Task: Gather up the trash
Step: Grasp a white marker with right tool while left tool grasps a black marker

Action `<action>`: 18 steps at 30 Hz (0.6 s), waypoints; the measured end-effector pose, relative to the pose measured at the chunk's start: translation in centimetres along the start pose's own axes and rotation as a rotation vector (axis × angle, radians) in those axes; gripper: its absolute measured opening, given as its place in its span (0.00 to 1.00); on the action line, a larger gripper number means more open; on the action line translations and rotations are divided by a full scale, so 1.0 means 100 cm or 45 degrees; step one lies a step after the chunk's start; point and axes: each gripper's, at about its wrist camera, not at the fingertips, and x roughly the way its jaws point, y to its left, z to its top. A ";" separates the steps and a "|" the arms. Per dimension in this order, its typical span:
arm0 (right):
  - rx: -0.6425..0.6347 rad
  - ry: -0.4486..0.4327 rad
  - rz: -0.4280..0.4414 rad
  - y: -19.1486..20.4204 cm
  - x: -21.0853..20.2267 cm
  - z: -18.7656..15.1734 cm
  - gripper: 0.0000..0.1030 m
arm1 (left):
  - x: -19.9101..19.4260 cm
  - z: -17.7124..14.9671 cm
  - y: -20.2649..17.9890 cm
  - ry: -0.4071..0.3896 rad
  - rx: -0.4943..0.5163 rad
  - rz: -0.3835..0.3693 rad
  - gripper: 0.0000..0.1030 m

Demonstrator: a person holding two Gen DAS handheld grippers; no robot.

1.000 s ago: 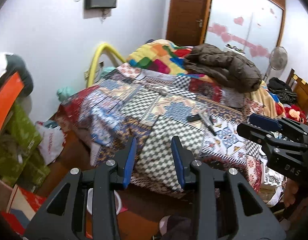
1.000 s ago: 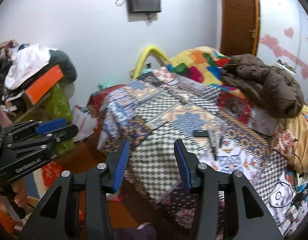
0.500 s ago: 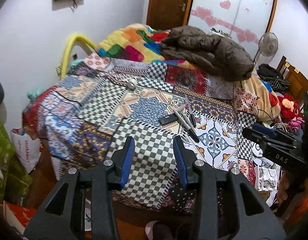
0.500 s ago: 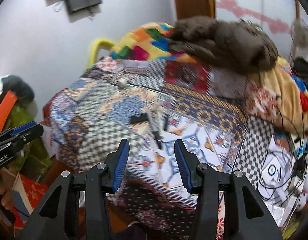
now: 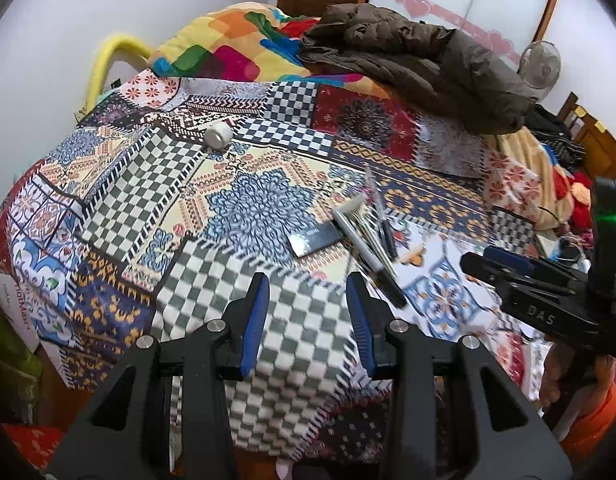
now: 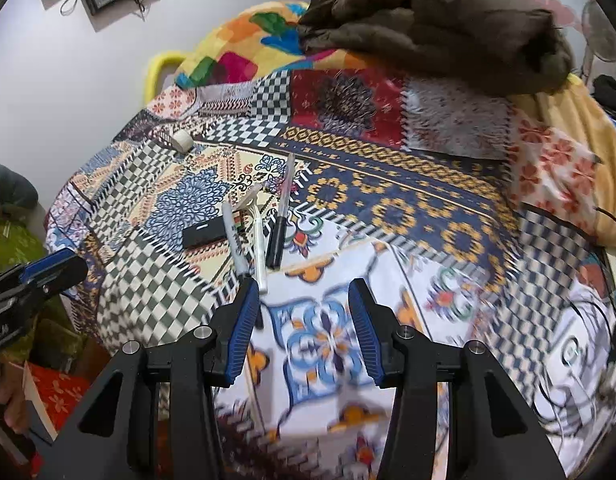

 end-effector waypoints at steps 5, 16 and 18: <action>-0.004 0.041 0.034 0.001 0.039 0.019 0.42 | 0.030 0.005 0.003 0.024 -0.025 -0.010 0.38; 0.016 0.097 0.116 0.003 0.097 0.046 0.29 | 0.079 0.007 0.017 0.081 -0.088 -0.037 0.38; -0.049 0.084 0.060 0.010 0.099 0.047 0.20 | 0.084 0.008 0.016 0.086 -0.095 -0.044 0.38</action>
